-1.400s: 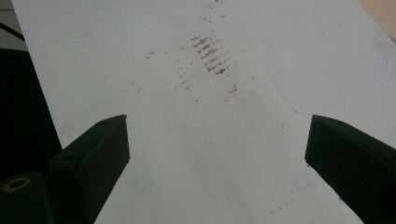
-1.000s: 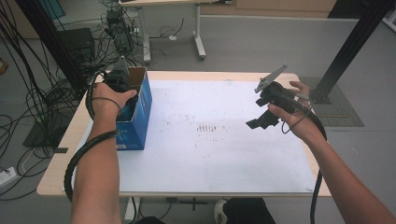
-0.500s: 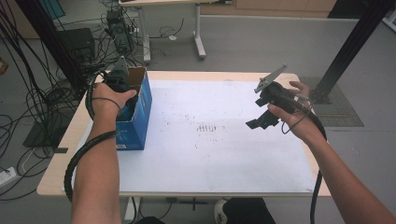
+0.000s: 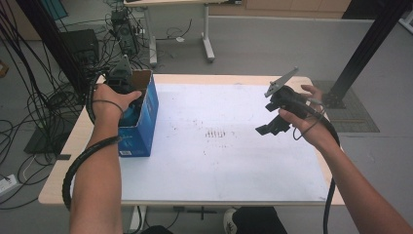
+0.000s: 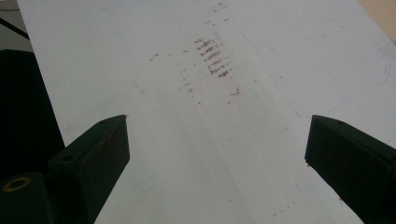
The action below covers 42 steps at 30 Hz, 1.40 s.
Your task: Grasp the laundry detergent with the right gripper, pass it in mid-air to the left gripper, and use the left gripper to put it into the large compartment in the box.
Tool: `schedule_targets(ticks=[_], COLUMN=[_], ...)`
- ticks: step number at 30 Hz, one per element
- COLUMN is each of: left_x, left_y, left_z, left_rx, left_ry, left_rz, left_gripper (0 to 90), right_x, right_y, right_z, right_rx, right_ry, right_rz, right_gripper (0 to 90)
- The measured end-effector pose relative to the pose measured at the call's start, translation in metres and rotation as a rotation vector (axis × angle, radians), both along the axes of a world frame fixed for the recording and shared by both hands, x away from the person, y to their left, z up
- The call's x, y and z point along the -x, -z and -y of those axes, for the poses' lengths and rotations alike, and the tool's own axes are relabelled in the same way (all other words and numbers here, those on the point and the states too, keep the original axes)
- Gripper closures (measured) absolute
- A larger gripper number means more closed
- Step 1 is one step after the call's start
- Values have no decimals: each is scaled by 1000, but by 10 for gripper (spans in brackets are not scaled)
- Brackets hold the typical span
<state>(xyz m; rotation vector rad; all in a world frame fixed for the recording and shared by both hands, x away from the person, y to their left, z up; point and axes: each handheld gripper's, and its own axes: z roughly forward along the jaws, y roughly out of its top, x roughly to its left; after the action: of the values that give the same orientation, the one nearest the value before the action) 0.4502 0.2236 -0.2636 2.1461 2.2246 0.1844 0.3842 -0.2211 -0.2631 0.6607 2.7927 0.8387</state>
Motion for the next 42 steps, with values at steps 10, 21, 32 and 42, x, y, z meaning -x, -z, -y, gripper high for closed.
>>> schedule_targets(ticks=[10, 21, 32, 42], left_x=[9, 34, 54, 65], left_y=[-21, -53, -64, -64], left_z=[-1, 19, 78, 116], left_rx=[-4, 22, 69, 68], left_ry=[4, 66, 231, 346], left_rz=[26, 72, 100, 99], left_gripper=[259, 187, 145, 139], right_x=[-4, -15, -41, -57], right_y=[3, 3, 1, 1], right_z=[-1, 2, 10, 12], right_rx=[0, 22, 67, 82], right_ry=[5, 23, 78, 109], right_rz=[-10, -27, -70, -103], right_gripper=[64, 64, 64, 64])
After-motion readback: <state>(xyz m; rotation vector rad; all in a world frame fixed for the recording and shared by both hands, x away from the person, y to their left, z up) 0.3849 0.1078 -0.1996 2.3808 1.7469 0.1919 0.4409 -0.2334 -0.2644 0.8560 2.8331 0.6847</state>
